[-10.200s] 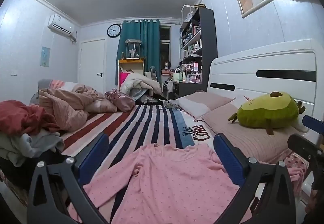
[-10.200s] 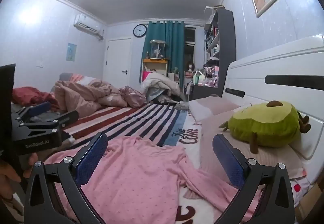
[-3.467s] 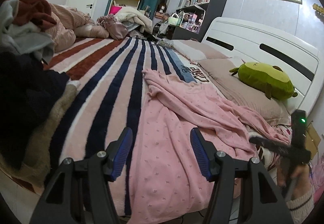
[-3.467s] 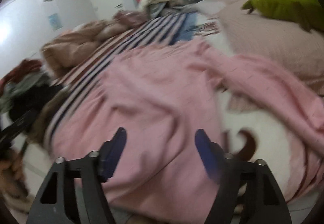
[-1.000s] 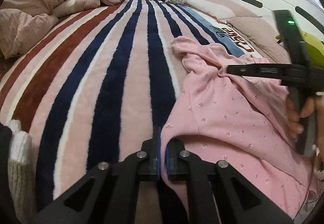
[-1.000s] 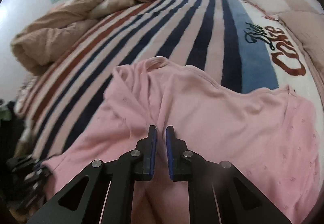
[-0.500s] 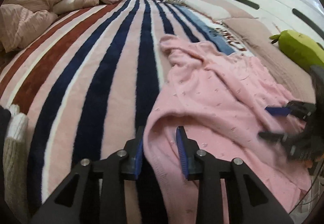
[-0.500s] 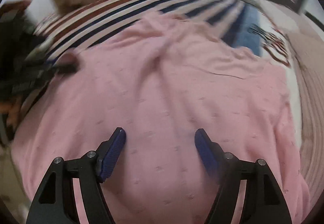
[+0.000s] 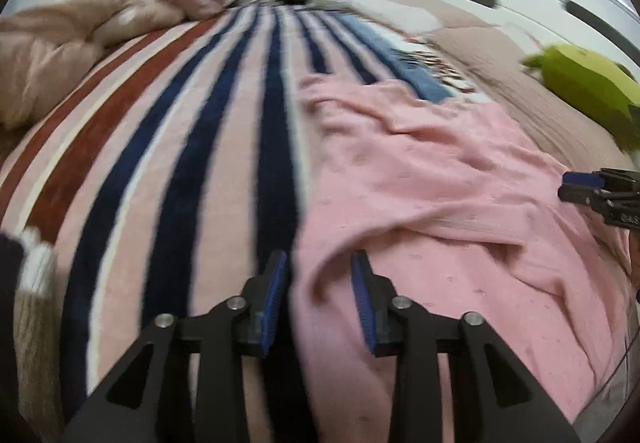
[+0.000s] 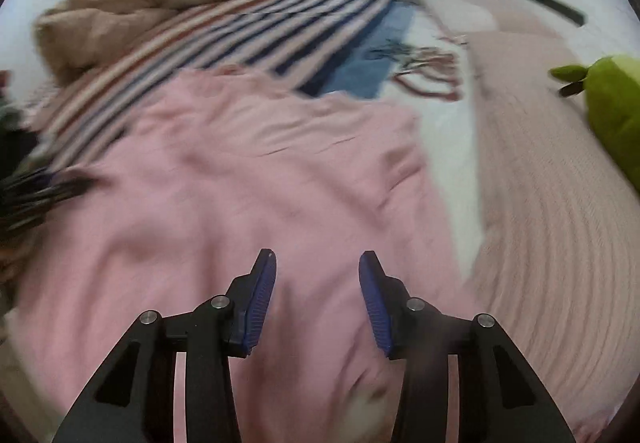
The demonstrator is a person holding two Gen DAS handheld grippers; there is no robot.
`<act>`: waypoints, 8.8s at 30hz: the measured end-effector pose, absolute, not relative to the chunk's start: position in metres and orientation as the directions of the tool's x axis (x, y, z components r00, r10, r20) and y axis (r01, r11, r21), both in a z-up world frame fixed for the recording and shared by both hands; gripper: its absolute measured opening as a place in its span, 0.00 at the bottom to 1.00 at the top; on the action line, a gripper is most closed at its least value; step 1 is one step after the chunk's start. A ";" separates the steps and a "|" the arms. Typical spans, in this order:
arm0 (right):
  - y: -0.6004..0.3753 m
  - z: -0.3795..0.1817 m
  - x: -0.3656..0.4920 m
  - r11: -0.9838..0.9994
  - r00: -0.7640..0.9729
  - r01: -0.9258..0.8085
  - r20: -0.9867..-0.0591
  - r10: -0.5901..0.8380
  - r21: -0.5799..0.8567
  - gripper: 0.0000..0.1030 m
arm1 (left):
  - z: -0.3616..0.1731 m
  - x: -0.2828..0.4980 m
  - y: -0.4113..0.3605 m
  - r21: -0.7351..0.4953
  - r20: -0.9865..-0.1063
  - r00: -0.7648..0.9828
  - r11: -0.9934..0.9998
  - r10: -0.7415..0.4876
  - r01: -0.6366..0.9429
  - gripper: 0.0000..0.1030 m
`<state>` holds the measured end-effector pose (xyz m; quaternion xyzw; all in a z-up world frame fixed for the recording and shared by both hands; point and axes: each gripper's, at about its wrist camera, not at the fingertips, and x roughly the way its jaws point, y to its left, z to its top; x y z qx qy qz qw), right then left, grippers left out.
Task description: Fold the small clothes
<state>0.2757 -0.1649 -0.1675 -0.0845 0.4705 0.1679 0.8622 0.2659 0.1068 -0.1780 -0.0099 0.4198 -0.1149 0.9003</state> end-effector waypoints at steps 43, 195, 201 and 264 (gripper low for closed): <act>-0.354 -0.155 0.124 0.883 0.915 0.183 -0.403 0.008 0.432 0.06 | -0.066 0.082 0.061 -0.287 -0.429 0.858 0.943 -0.283 0.167 0.61; -0.214 -0.184 0.244 0.967 0.662 -0.235 -0.745 0.086 -0.097 0.09 | -0.165 0.280 -0.047 -0.251 -0.746 0.505 0.885 -0.435 0.392 0.28; -0.232 -0.165 0.199 0.941 0.626 -0.323 -0.723 0.292 0.100 0.61 | -0.135 0.232 0.022 -0.273 -0.687 0.581 0.896 -0.437 0.350 0.60; -0.236 -0.217 0.117 0.697 0.333 -0.405 -0.615 0.715 0.591 0.46 | -0.199 0.091 0.110 -0.490 -0.658 0.507 0.828 -0.557 0.273 0.46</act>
